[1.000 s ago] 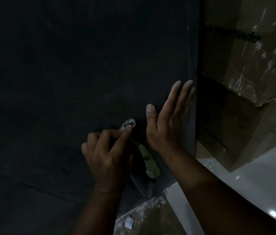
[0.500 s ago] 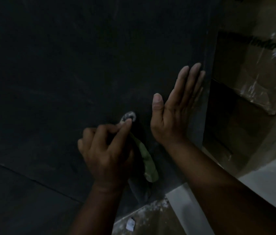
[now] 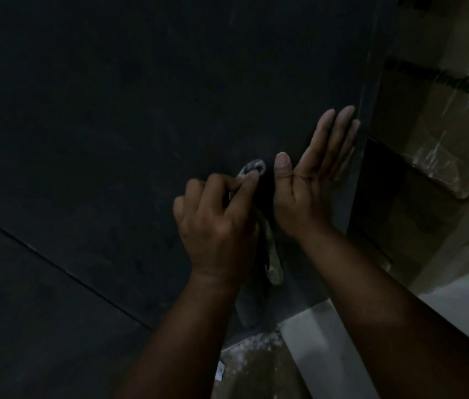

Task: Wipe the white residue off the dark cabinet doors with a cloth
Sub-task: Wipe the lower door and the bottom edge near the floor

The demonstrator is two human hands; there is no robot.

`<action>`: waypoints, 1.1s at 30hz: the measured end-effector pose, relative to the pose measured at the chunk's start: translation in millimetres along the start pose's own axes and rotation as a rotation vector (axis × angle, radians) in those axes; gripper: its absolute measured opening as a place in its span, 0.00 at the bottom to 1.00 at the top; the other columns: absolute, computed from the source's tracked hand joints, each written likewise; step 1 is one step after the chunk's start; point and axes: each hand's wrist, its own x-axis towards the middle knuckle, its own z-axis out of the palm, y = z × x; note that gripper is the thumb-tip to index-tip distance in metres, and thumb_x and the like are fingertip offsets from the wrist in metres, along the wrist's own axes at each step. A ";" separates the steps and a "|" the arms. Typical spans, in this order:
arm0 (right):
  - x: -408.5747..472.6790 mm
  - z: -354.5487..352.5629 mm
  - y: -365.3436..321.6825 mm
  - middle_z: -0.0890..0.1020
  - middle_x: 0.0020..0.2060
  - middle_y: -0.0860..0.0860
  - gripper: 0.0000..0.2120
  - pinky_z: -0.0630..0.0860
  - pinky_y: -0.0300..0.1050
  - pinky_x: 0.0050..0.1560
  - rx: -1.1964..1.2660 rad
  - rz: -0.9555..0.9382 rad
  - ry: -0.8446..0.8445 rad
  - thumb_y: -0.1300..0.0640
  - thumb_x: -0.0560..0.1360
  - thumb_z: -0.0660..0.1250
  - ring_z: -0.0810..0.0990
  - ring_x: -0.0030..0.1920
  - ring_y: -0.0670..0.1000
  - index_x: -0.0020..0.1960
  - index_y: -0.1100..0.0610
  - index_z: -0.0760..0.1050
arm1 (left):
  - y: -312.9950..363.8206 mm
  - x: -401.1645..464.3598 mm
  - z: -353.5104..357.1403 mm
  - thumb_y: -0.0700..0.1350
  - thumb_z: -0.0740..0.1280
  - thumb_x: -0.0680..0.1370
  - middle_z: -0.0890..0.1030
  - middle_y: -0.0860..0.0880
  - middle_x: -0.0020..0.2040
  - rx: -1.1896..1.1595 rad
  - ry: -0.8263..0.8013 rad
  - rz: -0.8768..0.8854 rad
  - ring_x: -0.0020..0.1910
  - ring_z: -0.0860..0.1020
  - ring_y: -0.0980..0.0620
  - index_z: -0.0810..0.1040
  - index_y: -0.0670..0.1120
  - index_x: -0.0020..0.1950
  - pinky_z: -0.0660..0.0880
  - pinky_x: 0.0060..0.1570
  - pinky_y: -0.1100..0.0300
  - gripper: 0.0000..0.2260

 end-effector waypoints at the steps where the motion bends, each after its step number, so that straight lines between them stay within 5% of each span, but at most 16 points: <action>1: -0.2 -1.1 -0.6 0.46 0.81 0.67 0.37 0.42 0.63 0.81 -0.006 -0.001 -0.008 0.45 0.84 0.54 0.42 0.82 0.67 0.82 0.66 0.45 | -5.1 -10.2 -3.8 0.35 0.76 0.72 0.82 0.46 0.42 0.007 -0.026 0.004 0.37 0.76 0.42 0.89 0.48 0.54 0.64 0.39 0.52 0.14; 6: -6.0 -3.9 -0.8 0.44 0.81 0.69 0.38 0.43 0.67 0.80 -0.039 -0.023 -0.063 0.41 0.85 0.51 0.40 0.82 0.68 0.82 0.66 0.42 | -34.8 -45.6 -27.8 0.35 0.78 0.67 0.84 0.45 0.45 0.044 -0.146 0.006 0.38 0.75 0.40 0.89 0.47 0.56 0.65 0.39 0.51 0.18; 14: -16.4 -3.3 -9.2 0.43 0.79 0.72 0.39 0.43 0.68 0.79 -0.039 -0.018 -0.089 0.43 0.85 0.53 0.40 0.81 0.71 0.81 0.70 0.44 | -48.2 9.4 -38.5 0.38 0.72 0.79 0.83 0.46 0.43 0.066 0.137 0.019 0.38 0.74 0.42 0.90 0.49 0.53 0.65 0.39 0.51 0.09; 19: -20.7 -4.4 -12.2 0.43 0.79 0.72 0.39 0.43 0.69 0.79 -0.043 -0.033 -0.112 0.42 0.85 0.53 0.40 0.81 0.71 0.81 0.69 0.44 | -56.8 -18.6 -42.6 0.34 0.73 0.76 0.83 0.44 0.41 0.074 0.064 0.029 0.37 0.74 0.42 0.89 0.47 0.54 0.65 0.38 0.51 0.11; 25: 1.9 -4.3 -16.7 0.52 0.80 0.68 0.35 0.42 0.65 0.80 -0.088 -0.319 -0.092 0.46 0.84 0.57 0.43 0.81 0.68 0.81 0.65 0.50 | -81.3 -47.2 -59.5 0.35 0.75 0.73 0.84 0.45 0.44 0.135 -0.043 0.049 0.37 0.73 0.42 0.89 0.47 0.54 0.64 0.39 0.50 0.12; 33: 10.7 16.5 -38.3 0.58 0.79 0.67 0.32 0.45 0.68 0.79 -0.059 -0.398 0.050 0.45 0.83 0.53 0.51 0.79 0.73 0.80 0.63 0.55 | -94.9 -14.4 -63.1 0.37 0.72 0.79 0.83 0.44 0.42 0.044 0.133 0.026 0.38 0.74 0.41 0.89 0.46 0.54 0.67 0.38 0.47 0.08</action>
